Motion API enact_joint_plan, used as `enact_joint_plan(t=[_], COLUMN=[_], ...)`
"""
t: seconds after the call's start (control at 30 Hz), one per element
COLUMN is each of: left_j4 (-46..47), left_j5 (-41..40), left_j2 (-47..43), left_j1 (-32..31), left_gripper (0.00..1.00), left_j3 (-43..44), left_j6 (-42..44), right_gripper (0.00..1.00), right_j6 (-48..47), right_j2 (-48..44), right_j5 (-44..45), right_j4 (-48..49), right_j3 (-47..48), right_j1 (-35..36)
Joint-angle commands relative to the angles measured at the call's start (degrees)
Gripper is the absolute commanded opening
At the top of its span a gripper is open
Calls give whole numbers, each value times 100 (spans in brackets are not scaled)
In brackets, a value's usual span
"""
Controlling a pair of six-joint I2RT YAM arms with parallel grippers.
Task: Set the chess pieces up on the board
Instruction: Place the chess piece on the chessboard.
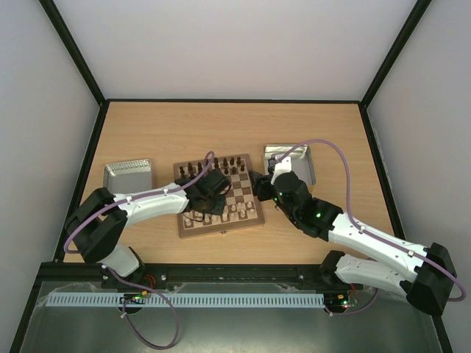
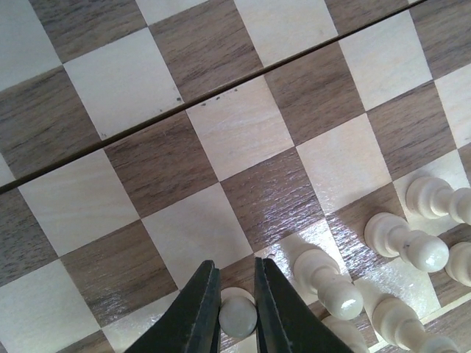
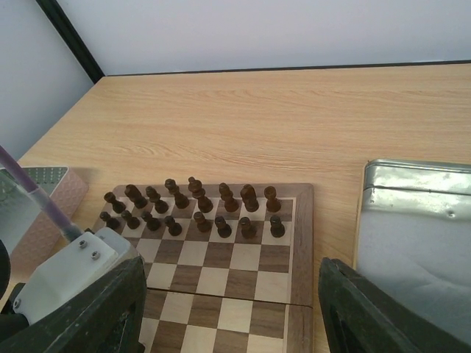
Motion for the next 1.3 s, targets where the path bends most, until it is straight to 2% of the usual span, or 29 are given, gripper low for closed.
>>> enact_joint_plan(t=[0.0,0.33,0.53,0.8,1.03,1.27], left_j4=[-149,-283,-373,-578,-525,-462], left_j5=[21,26,4,26,77,98], left_j2=[95,17,-133,-30,0,54], left_j1=[-26,-26,-17,19,23,55], left_gripper=[15,29,30,28,13,12], left_j3=[-75,63,192,200,243,306], left_j6=[56,51,23,14,24,67], right_gripper=[63,63,63,63,63,63], right_j6=[91,92,105,107,109,100], right_j2=[9,-18,-34,-44,-37,-35], right_j5=[27,8,-5,-9,-27,-35], right_j4=[187,195,190,195,213,221], right_j3=[-62,-62,-66,-67,-80,-78], right_j1=[-13,-15,-13,-16,-19,-20])
